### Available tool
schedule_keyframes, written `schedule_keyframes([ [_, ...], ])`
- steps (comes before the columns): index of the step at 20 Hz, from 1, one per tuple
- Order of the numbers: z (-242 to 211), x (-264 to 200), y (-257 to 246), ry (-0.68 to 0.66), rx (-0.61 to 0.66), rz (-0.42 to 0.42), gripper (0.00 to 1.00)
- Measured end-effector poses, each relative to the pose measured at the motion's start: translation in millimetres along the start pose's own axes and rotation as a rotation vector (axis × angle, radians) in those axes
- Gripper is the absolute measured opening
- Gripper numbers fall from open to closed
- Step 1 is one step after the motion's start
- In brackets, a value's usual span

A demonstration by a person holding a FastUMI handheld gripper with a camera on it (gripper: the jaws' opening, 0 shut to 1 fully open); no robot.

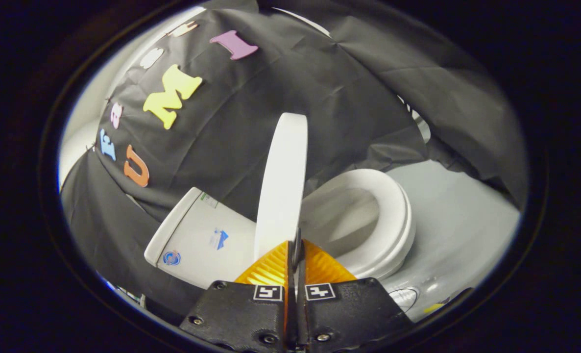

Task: Open the toilet lid.

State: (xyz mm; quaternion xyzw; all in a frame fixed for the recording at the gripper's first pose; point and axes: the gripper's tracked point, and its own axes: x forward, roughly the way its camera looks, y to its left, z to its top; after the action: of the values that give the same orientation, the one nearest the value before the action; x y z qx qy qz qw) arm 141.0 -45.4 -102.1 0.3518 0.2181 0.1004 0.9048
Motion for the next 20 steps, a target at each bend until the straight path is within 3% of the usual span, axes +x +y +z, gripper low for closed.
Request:
schedule_keyframes([
  [20, 3.9, -8.9, 82.3, -0.084, -0.304, -0.118, 0.04],
])
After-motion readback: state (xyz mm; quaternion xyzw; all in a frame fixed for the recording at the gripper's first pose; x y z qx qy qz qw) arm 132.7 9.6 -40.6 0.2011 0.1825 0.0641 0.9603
